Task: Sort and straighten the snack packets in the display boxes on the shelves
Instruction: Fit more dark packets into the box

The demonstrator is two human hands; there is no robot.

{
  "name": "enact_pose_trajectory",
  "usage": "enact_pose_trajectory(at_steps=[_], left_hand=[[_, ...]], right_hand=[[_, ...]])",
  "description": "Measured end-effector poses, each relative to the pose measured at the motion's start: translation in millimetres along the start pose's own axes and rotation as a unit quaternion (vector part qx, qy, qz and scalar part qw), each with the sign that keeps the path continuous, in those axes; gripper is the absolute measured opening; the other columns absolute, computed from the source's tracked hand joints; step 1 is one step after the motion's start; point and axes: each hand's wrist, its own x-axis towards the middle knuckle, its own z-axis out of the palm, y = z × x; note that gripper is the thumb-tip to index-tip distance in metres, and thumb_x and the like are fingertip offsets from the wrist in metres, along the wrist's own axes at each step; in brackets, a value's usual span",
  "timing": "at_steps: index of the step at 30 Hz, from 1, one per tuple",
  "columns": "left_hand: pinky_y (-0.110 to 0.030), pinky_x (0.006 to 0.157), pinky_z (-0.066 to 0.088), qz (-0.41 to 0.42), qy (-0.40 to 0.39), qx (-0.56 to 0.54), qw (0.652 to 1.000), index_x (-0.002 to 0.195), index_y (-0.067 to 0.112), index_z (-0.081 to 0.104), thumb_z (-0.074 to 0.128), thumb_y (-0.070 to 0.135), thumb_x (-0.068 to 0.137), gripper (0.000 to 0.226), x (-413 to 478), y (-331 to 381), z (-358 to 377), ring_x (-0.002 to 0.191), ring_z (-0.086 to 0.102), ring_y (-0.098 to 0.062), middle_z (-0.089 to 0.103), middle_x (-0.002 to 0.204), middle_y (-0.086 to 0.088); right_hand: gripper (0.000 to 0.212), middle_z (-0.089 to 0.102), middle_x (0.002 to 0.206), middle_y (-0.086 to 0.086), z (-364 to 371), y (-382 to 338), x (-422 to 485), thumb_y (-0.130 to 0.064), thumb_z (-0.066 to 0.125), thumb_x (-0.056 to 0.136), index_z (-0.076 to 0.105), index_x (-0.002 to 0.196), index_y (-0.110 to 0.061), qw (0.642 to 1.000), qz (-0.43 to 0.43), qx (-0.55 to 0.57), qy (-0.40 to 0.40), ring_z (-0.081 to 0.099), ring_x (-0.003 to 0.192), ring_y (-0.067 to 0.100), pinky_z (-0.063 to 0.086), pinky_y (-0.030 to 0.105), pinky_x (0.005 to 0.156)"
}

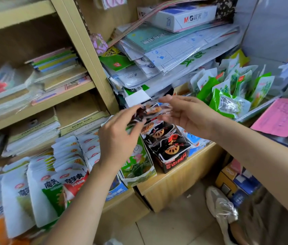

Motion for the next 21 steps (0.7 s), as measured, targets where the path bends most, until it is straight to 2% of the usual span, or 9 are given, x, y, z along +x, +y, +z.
enact_pose_trajectory(at_steps=[2, 3, 5, 7, 9, 13, 15, 18, 21], left_hand=[[-0.005, 0.067, 0.045, -0.09, 0.022, -0.078, 0.993, 0.113, 0.015, 0.072, 0.074, 0.018, 0.091, 0.022, 8.6, 5.8, -3.7, 0.078, 0.063, 0.009, 0.071, 0.091, 0.017], [-0.005, 0.062, 0.04, -0.123, 0.026, -0.114, 0.986, 0.106, 0.016, 0.072, 0.072, 0.018, 0.093, 0.013, 13.0, 6.3, -5.6, 0.071, 0.06, 0.009, 0.067, 0.083, 0.02], [-0.008, 0.061, 0.039, -0.168, 0.02, -0.175, 0.97, 0.094, 0.017, 0.07, 0.071, 0.019, 0.093, 0.003, 20.8, 4.8, -8.8, 0.065, 0.058, 0.005, 0.066, 0.073, 0.013], [-0.019, 0.065, 0.049, -0.206, -0.008, -0.234, 0.95, 0.093, 0.017, 0.072, 0.074, 0.022, 0.091, 0.006, 24.5, 3.4, -7.0, 0.071, 0.065, -0.001, 0.073, 0.077, 0.005], [-0.033, 0.076, 0.058, -0.231, -0.041, -0.28, 0.931, 0.097, 0.022, 0.074, 0.077, 0.023, 0.088, 0.01, 23.7, 4.4, 0.4, 0.083, 0.072, -0.012, 0.077, 0.089, 0.004], [-0.053, 0.09, 0.057, -0.232, -0.063, -0.339, 0.91, 0.099, 0.027, 0.074, 0.078, 0.023, 0.088, 0.013, 26.1, 6.0, 12.7, 0.096, 0.074, -0.021, 0.078, 0.099, 0.003], [-0.054, 0.09, 0.057, -0.23, -0.069, -0.345, 0.908, 0.099, 0.028, 0.074, 0.079, 0.021, 0.087, 0.015, 28.8, 6.2, 16.8, 0.096, 0.074, -0.02, 0.078, 0.099, 0.003], [-0.051, 0.082, 0.06, -0.235, -0.082, -0.333, 0.909, 0.102, 0.022, 0.073, 0.086, 0.018, 0.079, 0.027, 29.5, 6.6, 24.5, 0.092, 0.074, -0.021, 0.077, 0.098, 0.002], [-0.045, 0.084, 0.06, -0.226, -0.093, -0.318, 0.916, 0.102, 0.021, 0.072, 0.089, 0.016, 0.073, 0.034, 31.2, 5.0, 32.6, 0.092, 0.073, -0.016, 0.077, 0.098, 0.004]], right_hand=[[0.044, 0.065, 0.101, 0.015, -4.4, -2.7, -0.6, -0.024, 0.069, 0.085, 0.063, 0.124, -0.005, 0.993, -0.065, -0.098, 0.003, 0.069, 0.083, 0.023, 0.058, 0.028, 0.074], [0.044, 0.065, 0.105, 0.014, -6.8, -3.0, -0.2, -0.023, 0.071, 0.085, 0.063, 0.127, -0.008, 0.984, -0.099, -0.148, 0.004, 0.069, 0.088, 0.025, 0.058, 0.031, 0.078], [0.052, 0.065, 0.119, 0.014, -9.5, -4.7, -0.3, -0.02, 0.075, 0.082, 0.06, 0.132, -0.013, 0.968, -0.141, -0.206, -0.006, 0.068, 0.098, 0.03, 0.058, 0.037, 0.086], [0.062, 0.064, 0.127, 0.012, -9.2, -6.7, 0.0, -0.019, 0.078, 0.078, 0.057, 0.137, -0.015, 0.958, -0.167, -0.232, -0.023, 0.068, 0.107, 0.032, 0.057, 0.041, 0.094], [0.069, 0.065, 0.127, 0.01, -7.7, -8.7, 0.2, -0.022, 0.081, 0.075, 0.055, 0.138, -0.017, 0.949, -0.188, -0.252, -0.033, 0.069, 0.107, 0.03, 0.055, 0.043, 0.097], [0.087, 0.064, 0.109, 0.01, -12.3, -14.9, 4.9, -0.031, 0.086, 0.069, 0.046, 0.145, -0.018, 0.93, -0.222, -0.292, 0.021, 0.07, 0.094, 0.028, 0.058, 0.047, 0.089], [0.084, 0.066, 0.103, 0.015, -16.0, -17.8, 7.0, -0.041, 0.088, 0.067, 0.052, 0.139, -0.018, 0.926, -0.223, -0.304, 0.014, 0.067, 0.096, 0.037, 0.055, 0.055, 0.089], [0.064, 0.07, 0.104, 0.023, -22.3, -16.7, 12.1, -0.047, 0.09, 0.063, 0.066, 0.113, -0.015, 0.929, -0.209, -0.306, -0.018, 0.064, 0.095, 0.048, 0.052, 0.065, 0.084], [0.055, 0.066, 0.101, 0.031, -29.4, -18.3, 15.2, -0.037, 0.09, 0.067, 0.064, 0.108, -0.011, 0.93, -0.198, -0.309, -0.019, 0.061, 0.081, 0.039, 0.051, 0.069, 0.075]])
